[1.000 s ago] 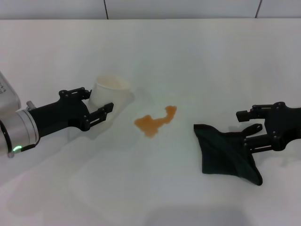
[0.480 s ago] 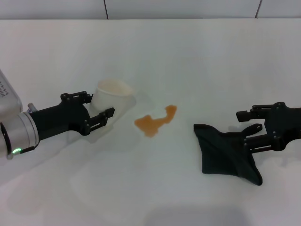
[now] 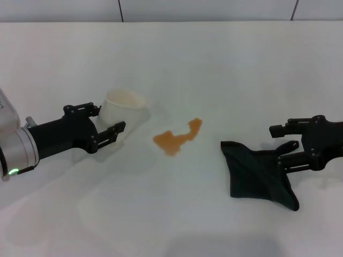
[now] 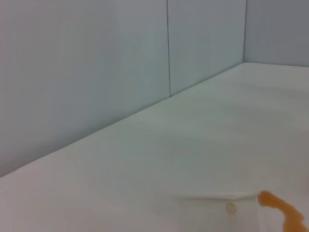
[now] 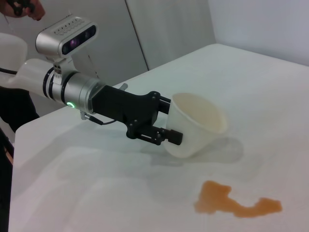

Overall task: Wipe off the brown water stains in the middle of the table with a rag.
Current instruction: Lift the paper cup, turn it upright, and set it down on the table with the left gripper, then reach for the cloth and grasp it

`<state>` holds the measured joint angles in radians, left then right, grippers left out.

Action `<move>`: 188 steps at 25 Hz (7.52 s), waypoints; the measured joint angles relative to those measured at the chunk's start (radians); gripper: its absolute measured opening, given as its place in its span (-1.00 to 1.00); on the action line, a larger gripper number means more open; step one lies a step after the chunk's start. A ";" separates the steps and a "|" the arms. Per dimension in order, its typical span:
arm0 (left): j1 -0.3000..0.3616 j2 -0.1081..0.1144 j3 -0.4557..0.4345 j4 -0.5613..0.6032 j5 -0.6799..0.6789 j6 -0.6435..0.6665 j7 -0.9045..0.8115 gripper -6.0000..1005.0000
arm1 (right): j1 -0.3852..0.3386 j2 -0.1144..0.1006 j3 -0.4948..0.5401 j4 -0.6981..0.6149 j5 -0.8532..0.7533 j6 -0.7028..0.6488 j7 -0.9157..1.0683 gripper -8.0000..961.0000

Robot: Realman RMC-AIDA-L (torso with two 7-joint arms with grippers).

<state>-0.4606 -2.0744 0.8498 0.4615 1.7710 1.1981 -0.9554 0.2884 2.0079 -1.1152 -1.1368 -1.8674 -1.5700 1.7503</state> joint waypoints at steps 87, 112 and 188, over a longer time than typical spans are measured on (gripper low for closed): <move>-0.078 0.203 -0.149 0.516 0.314 0.658 -0.598 0.77 | 0.000 0.000 0.008 0.022 0.077 0.016 -0.008 0.72; -0.116 0.201 -0.089 0.489 0.366 0.712 -0.642 0.77 | 0.040 0.000 -0.137 -0.180 -0.150 0.062 0.285 0.72; -0.110 0.201 -0.098 0.490 0.374 0.652 -0.640 0.77 | 0.060 0.003 -0.441 -0.256 -0.383 0.198 0.496 0.28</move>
<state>-0.5706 -1.8730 0.7522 0.9511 2.1445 1.8499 -1.5954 0.3488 2.0111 -1.5566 -1.3924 -2.2504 -1.3721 2.2465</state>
